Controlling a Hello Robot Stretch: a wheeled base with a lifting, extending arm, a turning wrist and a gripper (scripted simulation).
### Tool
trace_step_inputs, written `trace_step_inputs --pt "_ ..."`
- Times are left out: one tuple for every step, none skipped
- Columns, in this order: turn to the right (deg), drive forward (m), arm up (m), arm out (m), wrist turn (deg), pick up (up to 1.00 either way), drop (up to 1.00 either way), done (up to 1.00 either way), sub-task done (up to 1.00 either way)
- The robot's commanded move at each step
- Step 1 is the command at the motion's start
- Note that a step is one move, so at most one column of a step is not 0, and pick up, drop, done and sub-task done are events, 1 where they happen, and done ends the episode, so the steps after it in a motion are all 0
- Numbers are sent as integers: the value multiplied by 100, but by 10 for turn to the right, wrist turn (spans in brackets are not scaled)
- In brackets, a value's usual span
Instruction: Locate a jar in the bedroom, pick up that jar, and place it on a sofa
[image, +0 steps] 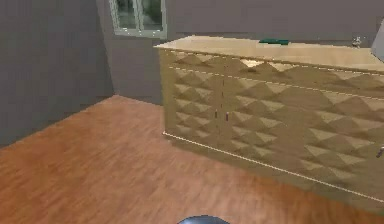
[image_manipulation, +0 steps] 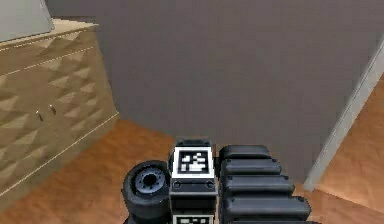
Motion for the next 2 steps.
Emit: trace_step_inputs --pt "-450 0 0 0 0 0 0 0 0" --pt "-330 0 0 0 0 0 0 0 0"
